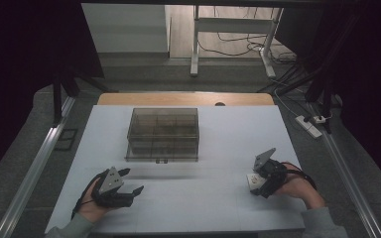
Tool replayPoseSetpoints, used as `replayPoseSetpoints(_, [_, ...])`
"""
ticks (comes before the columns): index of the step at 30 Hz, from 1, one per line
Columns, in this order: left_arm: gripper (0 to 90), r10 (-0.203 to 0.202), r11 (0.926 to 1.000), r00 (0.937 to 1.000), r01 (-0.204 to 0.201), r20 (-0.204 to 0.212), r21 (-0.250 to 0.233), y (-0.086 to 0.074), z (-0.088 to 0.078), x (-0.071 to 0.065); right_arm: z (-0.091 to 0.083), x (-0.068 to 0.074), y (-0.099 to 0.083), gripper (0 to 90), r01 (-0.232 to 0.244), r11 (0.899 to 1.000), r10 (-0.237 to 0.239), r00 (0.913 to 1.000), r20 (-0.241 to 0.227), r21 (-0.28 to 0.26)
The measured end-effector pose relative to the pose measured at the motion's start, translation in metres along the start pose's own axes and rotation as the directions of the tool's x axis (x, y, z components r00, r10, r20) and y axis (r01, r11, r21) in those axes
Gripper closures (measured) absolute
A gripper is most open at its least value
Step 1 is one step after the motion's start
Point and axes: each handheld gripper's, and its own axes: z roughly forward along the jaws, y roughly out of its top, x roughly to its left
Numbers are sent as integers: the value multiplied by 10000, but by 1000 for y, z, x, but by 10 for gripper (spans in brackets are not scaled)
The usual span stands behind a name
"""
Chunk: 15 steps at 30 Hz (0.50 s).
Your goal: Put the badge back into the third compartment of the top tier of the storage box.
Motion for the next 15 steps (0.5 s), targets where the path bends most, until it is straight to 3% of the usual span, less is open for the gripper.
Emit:
replayPoseSetpoints(4, [232, -31, 10000, 10000, 31, -4, -31, 0, 0, 0, -1, -1, -1, 187, -56, 10000, 55, 9999, -98, -66])
replayPoseSetpoints(9, [232, -34, 10000, 10000, 34, 9, -29, 0, 0, 0, -4, -1, -3, 326, -109, 9997, 107, 9999, -87, -205])
replayPoseSetpoints(15, [232, -71, 10000, 10000, 71, 7, -63, 0, 0, 0, -5, -1, -2, 332, -186, 9996, 184, 9998, -73, -205])
